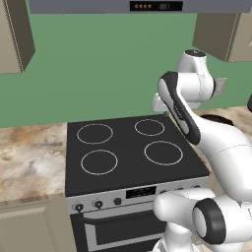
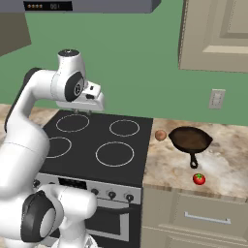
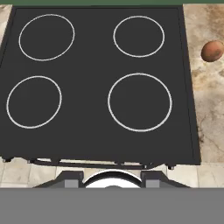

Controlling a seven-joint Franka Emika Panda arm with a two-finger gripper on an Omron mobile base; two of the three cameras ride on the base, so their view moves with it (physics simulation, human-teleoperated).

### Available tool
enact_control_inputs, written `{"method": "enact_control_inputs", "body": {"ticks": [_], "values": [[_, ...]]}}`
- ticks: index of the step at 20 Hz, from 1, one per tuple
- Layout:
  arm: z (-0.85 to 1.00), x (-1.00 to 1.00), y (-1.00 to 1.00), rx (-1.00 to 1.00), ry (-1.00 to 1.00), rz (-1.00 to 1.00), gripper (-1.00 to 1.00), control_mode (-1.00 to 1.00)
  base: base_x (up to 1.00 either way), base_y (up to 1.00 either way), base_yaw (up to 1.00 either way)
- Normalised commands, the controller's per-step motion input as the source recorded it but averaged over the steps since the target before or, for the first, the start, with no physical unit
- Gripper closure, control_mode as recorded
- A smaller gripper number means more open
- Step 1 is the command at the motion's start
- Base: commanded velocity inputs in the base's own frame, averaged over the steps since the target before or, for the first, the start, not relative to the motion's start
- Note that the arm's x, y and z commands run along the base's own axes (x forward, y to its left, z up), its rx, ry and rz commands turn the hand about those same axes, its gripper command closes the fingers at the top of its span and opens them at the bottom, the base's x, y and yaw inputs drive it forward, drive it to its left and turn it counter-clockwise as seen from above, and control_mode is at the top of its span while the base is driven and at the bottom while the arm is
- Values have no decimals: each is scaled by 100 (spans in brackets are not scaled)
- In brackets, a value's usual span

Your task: Place the pan on the front right burner on the stove. Then place the tomato and the onion in the pan and turn on the front right burner.

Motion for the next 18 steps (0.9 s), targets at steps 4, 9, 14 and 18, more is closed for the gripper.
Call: {"method": "enact_control_inputs", "body": {"ticks": [4,9,14,18], "values": [[0,0,-2,0,0,0,-100,-100,0,0,0],[0,-1,-25,0,0,0,-100,-100,0,0,0],[0,0,-34,0,0,0,-100,-100,0,0,0],[0,-1,-40,0,0,0,-100,-100,0,0,0]]}}
